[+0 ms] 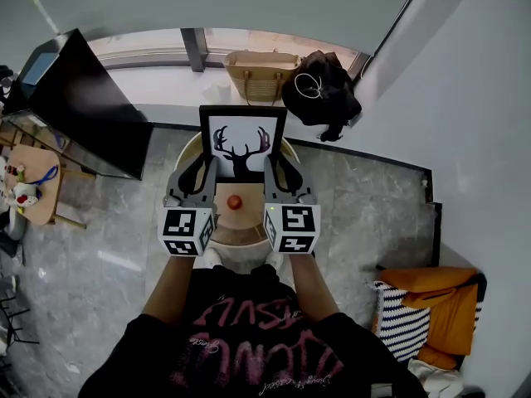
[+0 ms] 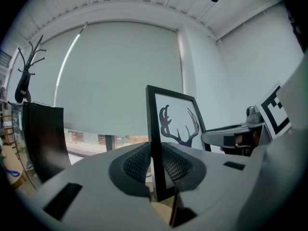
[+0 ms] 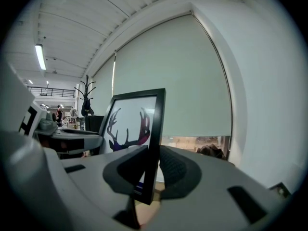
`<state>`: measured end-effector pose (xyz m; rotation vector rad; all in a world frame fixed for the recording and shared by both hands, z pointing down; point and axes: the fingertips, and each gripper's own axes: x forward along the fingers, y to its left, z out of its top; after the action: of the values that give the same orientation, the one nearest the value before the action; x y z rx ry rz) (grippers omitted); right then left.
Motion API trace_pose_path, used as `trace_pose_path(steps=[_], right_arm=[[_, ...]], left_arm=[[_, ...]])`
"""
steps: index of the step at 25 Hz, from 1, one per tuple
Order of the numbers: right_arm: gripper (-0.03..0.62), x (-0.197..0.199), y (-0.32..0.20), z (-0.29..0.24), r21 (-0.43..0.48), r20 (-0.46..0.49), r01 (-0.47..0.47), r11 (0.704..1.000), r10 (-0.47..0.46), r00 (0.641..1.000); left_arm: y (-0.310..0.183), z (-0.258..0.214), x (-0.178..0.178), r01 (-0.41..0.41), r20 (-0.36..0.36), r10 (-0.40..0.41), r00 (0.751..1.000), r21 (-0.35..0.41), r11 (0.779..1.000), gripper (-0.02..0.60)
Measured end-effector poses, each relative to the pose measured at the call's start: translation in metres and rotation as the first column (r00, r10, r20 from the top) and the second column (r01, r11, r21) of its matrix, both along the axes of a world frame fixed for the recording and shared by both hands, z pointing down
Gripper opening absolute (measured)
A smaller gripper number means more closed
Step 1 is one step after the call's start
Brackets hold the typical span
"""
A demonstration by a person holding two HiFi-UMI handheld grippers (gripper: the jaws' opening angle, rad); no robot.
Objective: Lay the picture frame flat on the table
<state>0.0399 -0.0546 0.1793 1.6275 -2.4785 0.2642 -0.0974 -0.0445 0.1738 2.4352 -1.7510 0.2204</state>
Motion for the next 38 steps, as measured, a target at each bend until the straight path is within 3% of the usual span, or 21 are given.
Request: trace_pose_path(steps=[38], right_arm=[[0.083, -0.005, 0.005, 0.091, -0.198, -0.017, -0.002, 0.980, -0.002, 1.000]], left_arm=[[0.005, 0.091, -0.004, -0.006, -0.014, 0.003, 1.000, -0.198, 0.980, 0.074]])
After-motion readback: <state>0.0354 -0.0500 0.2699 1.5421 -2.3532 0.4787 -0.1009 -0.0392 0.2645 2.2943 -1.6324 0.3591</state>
